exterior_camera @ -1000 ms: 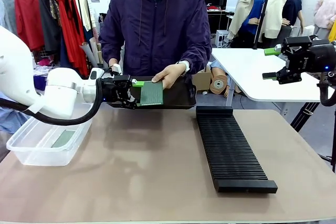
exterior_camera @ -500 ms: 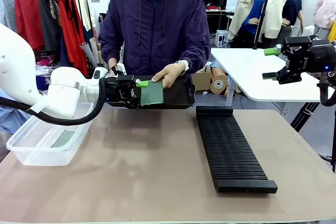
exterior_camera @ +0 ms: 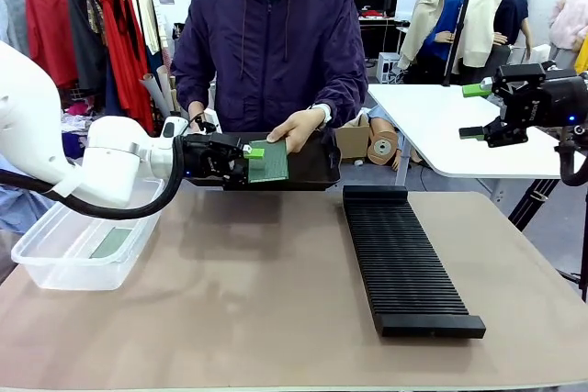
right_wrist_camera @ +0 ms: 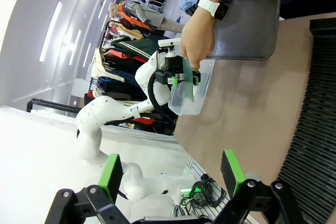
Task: Sort PCBs into racks and boxes based on the side picked up.
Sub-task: Pick up the Blank PCB handed by the Human.
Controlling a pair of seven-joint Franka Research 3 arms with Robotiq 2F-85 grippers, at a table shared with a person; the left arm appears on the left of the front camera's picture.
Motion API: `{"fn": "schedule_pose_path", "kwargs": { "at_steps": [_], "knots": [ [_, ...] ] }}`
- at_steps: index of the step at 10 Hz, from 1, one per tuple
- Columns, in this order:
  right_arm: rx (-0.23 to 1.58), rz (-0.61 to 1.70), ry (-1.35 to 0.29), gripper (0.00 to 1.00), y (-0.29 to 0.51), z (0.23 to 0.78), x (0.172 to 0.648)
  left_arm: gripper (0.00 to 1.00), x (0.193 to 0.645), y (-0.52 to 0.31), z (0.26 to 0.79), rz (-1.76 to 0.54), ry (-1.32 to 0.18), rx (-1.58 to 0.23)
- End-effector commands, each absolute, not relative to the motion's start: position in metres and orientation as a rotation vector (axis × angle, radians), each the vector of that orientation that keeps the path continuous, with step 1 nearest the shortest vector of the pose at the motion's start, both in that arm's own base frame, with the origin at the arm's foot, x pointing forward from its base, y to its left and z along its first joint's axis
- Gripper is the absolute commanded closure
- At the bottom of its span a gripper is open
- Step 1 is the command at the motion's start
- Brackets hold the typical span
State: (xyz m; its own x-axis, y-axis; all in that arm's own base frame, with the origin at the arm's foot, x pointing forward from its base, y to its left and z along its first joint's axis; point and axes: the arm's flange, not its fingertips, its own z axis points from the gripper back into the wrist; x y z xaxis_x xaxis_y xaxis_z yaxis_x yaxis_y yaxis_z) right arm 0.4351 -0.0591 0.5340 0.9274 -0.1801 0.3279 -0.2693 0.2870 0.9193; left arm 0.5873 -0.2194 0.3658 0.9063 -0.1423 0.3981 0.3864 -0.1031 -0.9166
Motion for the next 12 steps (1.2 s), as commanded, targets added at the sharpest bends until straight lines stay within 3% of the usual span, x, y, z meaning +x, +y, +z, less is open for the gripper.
{"fn": "schedule_pose_path", "kwargs": {
  "at_steps": [1, 2, 12],
  "knots": [
    [1.294, 0.071, -0.412, 0.0, -0.0585, 0.5373, 0.436, 0.95, 0.5891, -0.2176, 0.3669, -0.464, -0.222, -1.648],
    [1.294, 0.071, -0.412, 0.0, -0.0585, 0.5373, 0.436, 1.0, 0.5896, -0.2185, 0.3655, -0.449, -0.234, -1.664],
    [1.294, 0.071, -0.412, 0.0, -0.0585, 0.5373, 0.436, 1.0, 0.5906, -0.2201, 0.3609, -0.43, -0.228, -1.648]
  ]
}}
